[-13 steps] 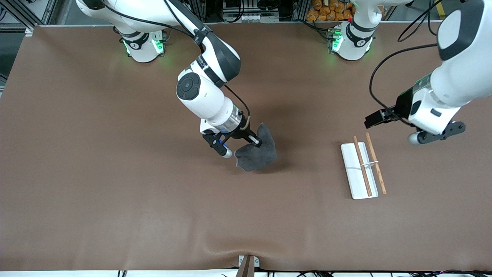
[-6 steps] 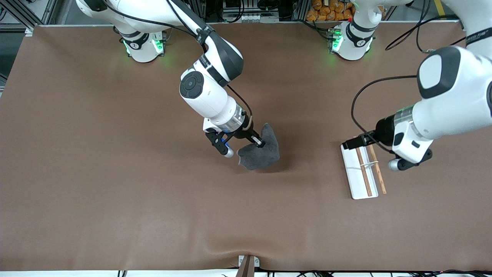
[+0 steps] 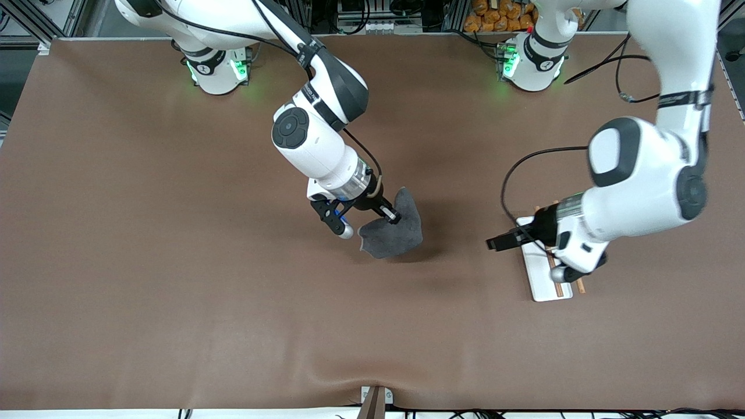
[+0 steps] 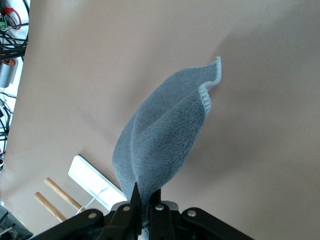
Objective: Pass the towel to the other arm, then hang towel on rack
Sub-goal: 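Move the left gripper toward the towel held by the right gripper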
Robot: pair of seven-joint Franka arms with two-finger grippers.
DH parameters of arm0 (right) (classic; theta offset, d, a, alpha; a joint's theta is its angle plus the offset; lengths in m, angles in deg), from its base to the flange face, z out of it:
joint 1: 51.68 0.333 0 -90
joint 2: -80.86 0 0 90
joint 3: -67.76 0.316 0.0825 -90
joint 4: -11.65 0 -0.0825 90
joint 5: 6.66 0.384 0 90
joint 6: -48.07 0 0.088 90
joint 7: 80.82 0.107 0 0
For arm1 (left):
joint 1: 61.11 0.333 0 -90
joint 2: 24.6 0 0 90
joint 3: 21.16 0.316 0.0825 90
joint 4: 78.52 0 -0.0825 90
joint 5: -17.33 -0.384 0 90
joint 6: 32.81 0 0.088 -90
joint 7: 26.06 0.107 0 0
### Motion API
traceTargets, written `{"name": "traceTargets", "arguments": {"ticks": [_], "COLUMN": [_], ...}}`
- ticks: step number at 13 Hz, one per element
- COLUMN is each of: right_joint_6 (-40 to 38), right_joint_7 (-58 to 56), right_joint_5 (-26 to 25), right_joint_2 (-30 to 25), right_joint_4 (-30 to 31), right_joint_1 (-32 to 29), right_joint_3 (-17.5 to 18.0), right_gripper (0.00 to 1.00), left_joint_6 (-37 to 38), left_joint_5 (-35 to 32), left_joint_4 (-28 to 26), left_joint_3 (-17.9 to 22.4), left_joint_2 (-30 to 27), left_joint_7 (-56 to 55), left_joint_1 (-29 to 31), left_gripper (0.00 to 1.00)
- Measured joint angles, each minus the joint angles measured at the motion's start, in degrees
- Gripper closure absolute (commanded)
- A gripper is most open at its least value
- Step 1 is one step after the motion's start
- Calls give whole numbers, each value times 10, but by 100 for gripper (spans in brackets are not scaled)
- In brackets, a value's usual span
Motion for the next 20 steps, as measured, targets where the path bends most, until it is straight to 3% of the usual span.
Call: {"name": "traceTargets", "arguments": {"ticks": [5, 9, 12, 15, 17, 20], "right_joint_6": [0, 0, 0, 0, 0, 0], "right_joint_7": [0, 0, 0, 0, 0, 0], "right_joint_5": [-1, -1, -1, -1, -5, -9], "right_joint_2": [0, 0, 0, 0, 0, 0], "right_joint_4": [-1, -1, -1, -1, -1, -1], "right_joint_1": [0, 0, 0, 0, 0, 0], "right_joint_3": [0, 0, 0, 0, -1, -1], "right_gripper": [100, 100, 100, 100, 100, 100], "left_joint_6": [-37, -120, -140, -141, -141, -141], "left_joint_5": [-4, -4, -4, -4, -4, -4], "left_joint_4": [26, 36, 55, 59, 59, 59], "left_joint_3": [0, 0, 0, -1, -1, 0], "left_joint_2": [41, 79, 99, 107, 111, 118], "left_joint_7": [0, -1, -37, -60, -69, -69], "left_joint_1": [-43, -78, -100, -121, -132, -136], "left_gripper": [31, 39, 50, 53, 46, 46]}}
